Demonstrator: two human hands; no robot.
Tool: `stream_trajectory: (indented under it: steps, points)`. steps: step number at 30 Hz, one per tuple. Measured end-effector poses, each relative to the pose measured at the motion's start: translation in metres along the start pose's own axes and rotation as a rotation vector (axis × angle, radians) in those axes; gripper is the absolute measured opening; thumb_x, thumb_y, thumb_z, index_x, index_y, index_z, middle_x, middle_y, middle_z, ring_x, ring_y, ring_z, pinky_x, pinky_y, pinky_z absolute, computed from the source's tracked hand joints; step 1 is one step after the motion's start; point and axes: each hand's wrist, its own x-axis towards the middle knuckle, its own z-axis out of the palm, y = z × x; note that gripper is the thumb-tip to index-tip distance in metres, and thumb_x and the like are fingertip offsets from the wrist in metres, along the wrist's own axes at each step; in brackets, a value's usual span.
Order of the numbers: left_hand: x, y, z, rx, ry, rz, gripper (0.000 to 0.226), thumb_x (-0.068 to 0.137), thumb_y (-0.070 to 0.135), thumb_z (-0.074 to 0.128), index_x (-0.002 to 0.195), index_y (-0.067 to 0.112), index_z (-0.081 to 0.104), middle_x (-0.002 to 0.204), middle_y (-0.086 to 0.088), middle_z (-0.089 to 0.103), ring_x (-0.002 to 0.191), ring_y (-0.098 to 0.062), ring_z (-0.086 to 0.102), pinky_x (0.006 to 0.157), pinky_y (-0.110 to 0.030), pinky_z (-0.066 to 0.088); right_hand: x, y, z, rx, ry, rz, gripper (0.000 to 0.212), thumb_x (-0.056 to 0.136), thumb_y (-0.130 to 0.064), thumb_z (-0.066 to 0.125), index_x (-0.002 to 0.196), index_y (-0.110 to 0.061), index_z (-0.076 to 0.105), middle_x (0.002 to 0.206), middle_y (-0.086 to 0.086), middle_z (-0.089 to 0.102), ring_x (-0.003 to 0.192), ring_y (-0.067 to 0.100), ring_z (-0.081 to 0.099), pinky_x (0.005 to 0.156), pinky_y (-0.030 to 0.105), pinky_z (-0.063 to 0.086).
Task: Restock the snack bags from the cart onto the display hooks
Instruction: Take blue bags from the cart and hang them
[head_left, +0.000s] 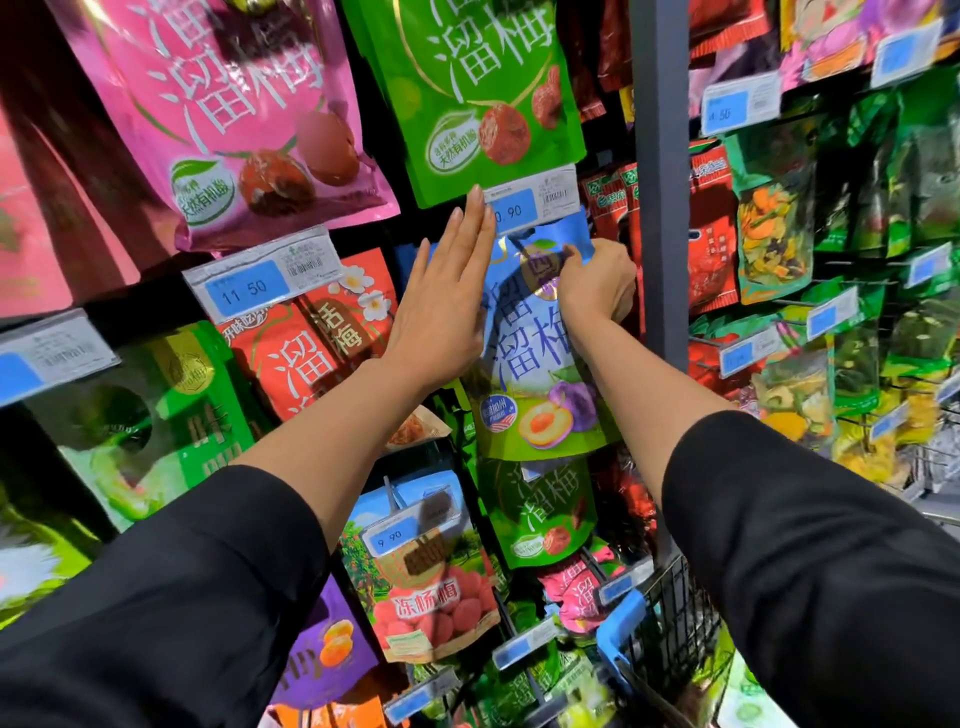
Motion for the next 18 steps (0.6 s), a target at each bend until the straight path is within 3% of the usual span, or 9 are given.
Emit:
stream_trajectory:
  steps: [4,7,9,14,18]
  points:
    - [-0.002,-0.002,-0.001,0.012,0.009,-0.001,0.094,0.084,0.005,0.062,0.154,0.013,0.000,0.161,-0.003,-0.011,0.149,-0.024,-0.005,0.118,-0.042,0.004,-0.008,0.008,0.000,-0.035,-0.003,-0.038,0.039,0.090,-0.034,0.062,0.117,-0.010,0.050,0.110,0.016,0.066,0.101,0.038,0.061,0.067,0.034,0.033]
    - [-0.006,-0.005,0.006,0.039,0.031,0.020,0.096,0.078,0.004,0.064,0.154,0.014,0.007,0.161,-0.007,-0.006,0.149,-0.028,0.000,0.117,-0.047,0.010,-0.039,0.040,-0.003,0.003,-0.026,-0.151,0.090,0.071,-0.054,0.076,0.138,-0.014,0.030,0.125,0.012,0.058,0.106,0.036,0.059,0.075,0.039,0.043]
    - [-0.008,-0.006,0.015,0.055,0.047,0.048,0.094,0.077,0.005,0.064,0.154,0.013,0.011,0.161,-0.011,-0.004,0.149,-0.031,0.005,0.116,-0.053,0.019,-0.055,0.066,-0.001,-0.086,-0.103,-0.271,0.111,0.063,-0.057,0.080,0.149,-0.020,0.020,0.135,0.010,0.044,0.112,0.034,0.055,0.082,0.040,0.046]
    - [-0.003,0.000,0.028,0.024,0.109,0.046,0.096,0.078,0.011,0.068,0.153,0.006,0.008,0.160,-0.014,-0.005,0.146,-0.033,0.017,0.109,-0.052,0.033,-0.021,0.073,0.017,-0.187,-0.297,-0.348,0.102,0.069,-0.062,0.073,0.151,-0.039,0.017,0.129,0.011,0.036,0.095,0.035,0.059,0.066,0.033,0.041]
    - [-0.005,0.000,0.036,0.000,0.118,0.036,0.099,0.076,0.006,0.069,0.152,0.005,0.006,0.160,-0.015,-0.005,0.143,-0.035,0.022,0.107,-0.051,0.036,0.010,0.073,0.032,-0.333,-0.432,-0.353,0.100,0.071,-0.064,0.070,0.149,-0.048,0.010,0.125,0.014,0.036,0.087,0.037,0.060,0.070,0.035,0.048]
